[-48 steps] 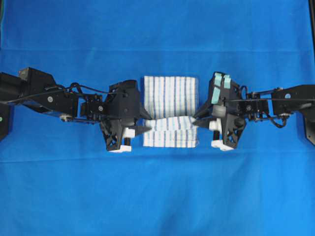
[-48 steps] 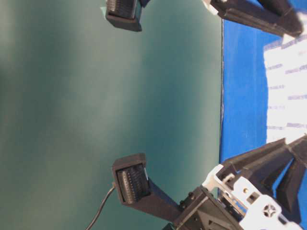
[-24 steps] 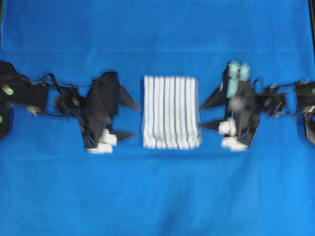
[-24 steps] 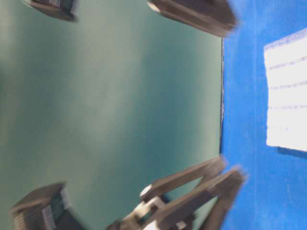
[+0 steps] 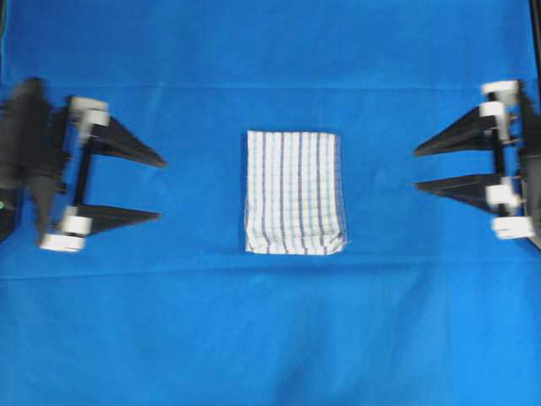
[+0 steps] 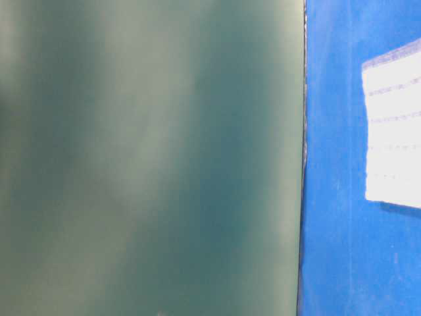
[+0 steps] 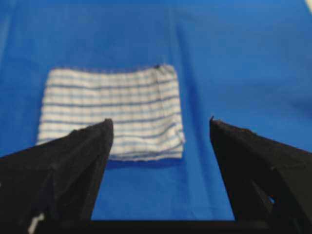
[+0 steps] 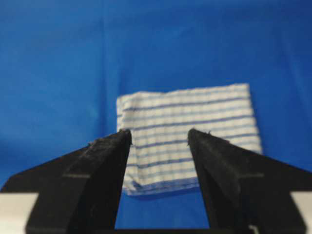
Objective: Fold the blue towel.
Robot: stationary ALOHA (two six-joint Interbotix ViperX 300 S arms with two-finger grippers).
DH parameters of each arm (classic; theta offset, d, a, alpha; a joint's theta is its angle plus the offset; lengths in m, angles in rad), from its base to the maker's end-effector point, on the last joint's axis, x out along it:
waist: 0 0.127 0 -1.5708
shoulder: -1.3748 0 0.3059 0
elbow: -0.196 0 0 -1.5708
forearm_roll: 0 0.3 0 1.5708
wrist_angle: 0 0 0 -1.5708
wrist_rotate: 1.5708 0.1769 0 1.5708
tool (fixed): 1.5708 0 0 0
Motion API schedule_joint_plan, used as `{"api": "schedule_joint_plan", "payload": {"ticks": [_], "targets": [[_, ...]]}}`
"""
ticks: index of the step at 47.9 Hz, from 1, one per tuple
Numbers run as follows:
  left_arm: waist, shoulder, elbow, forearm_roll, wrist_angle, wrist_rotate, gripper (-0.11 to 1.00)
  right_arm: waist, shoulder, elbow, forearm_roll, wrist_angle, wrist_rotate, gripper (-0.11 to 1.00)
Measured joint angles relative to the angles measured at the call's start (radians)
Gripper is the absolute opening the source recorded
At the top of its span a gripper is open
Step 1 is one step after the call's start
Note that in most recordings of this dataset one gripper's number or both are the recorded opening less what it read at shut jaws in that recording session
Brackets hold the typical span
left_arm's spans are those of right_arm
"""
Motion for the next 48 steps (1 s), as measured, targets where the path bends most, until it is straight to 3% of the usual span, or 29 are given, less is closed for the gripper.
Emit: {"api": "schedule_joint_plan", "payload": {"ticks": [10, 23, 30, 48], "targets": [[0.009, -0.239, 0.13, 0.0, -0.008, 0.011, 0.73, 0.0, -0.153, 0.098, -0.04, 0.005, 0.0, 0.57], [0.048, -0.494, 0.305, 0.0, -0.009, 0.028, 0.72, 0.0, -0.305, 0.256, -0.041, -0.026, 0.006, 0.57], [0.055, -0.591, 0.374, 0.0, -0.009, 0.028, 0.72, 0.0, -0.342, 0.328, -0.041, -0.1, 0.006, 0.56], [0.094, -0.638, 0.407, 0.0, -0.009, 0.028, 0.72, -0.041, -0.328, 0.377, -0.031, -0.179, 0.014, 0.57]]}}
